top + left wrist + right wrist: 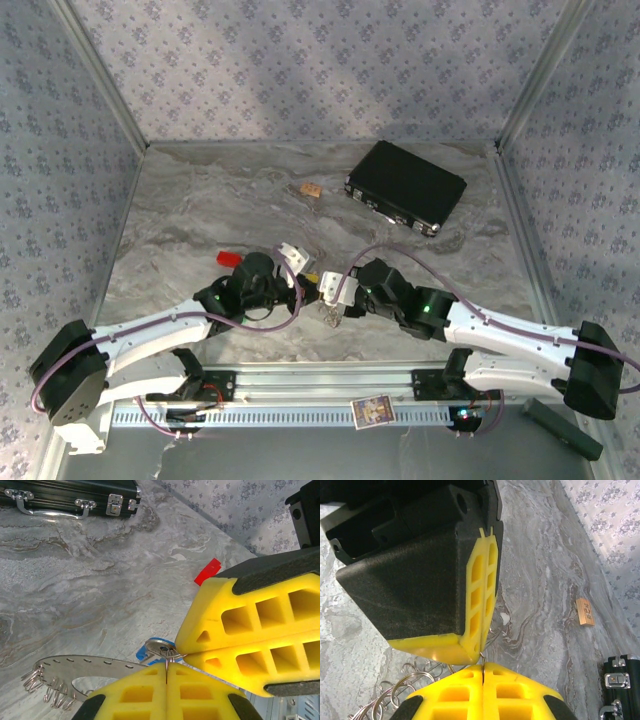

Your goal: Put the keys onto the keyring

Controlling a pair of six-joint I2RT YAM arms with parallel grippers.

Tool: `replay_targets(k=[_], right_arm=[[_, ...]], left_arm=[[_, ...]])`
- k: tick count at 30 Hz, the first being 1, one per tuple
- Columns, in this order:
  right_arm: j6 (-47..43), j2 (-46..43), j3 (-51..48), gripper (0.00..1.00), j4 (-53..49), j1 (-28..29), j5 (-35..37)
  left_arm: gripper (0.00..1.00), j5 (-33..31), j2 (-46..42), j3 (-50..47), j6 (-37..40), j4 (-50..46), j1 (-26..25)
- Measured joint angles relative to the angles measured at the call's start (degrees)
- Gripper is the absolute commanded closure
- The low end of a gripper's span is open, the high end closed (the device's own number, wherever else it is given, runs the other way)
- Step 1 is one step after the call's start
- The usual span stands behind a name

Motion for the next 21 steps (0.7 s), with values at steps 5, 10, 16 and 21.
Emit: replay_targets(k=[5, 10, 16, 21], right_arm=[[-0.20, 0.00, 0.00, 1.00, 0.00, 0.46, 2.05], [-0.37, -0.02, 0.00, 1.00, 0.00, 0.70, 3.15], [-0.37, -1.05, 0.00, 1.00, -0.04, 0.96, 3.39], [-0.37, -1.27, 0.00, 1.00, -0.31, 1.09, 3.32]], left_arm=[[1.00, -0.09, 0.00, 0.00, 0.00, 0.07, 0.00], [1.00, -0.09, 0.00, 0.00, 0.00, 0.22, 0.00], [1.00, -0.11, 0.00, 0.00, 0.00, 0.22, 0.00], [1.00, -0.11, 0.00, 0.00, 0.00, 0.22, 0.00]])
